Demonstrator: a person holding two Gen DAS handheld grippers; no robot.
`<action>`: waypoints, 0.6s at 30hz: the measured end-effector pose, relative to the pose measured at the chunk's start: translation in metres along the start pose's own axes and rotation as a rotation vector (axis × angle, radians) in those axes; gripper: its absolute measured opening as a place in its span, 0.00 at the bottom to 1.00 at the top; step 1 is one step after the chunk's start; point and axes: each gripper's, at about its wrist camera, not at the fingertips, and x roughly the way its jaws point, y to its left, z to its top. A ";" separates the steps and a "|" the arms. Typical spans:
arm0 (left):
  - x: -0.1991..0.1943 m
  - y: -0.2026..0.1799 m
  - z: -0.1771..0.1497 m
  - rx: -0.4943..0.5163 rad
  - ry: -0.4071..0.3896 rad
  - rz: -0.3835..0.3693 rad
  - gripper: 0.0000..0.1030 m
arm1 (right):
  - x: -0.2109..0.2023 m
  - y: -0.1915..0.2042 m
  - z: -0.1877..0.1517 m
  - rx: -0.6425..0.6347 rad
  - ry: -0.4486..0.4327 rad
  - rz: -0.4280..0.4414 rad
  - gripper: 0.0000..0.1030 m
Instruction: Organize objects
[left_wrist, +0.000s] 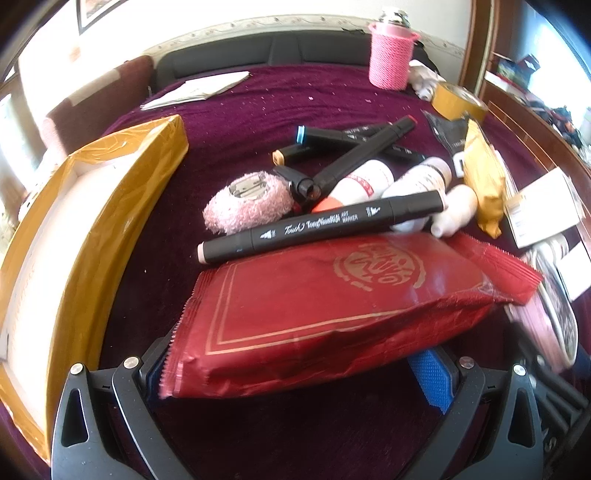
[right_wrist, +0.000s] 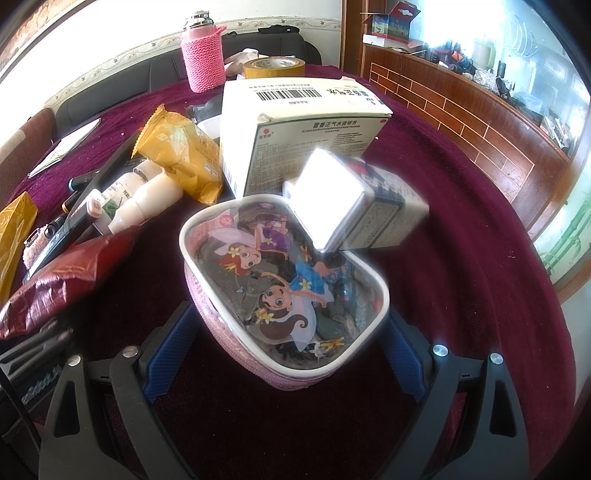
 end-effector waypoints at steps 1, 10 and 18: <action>-0.001 0.001 -0.002 0.017 0.000 -0.010 0.99 | 0.000 0.001 -0.001 -0.001 0.000 -0.001 0.92; -0.018 0.005 -0.026 0.130 0.017 -0.087 0.99 | 0.003 0.000 0.001 -0.099 0.147 0.043 1.00; -0.055 0.023 -0.027 0.187 -0.081 -0.242 0.98 | -0.012 -0.016 -0.008 -0.160 0.193 0.101 1.00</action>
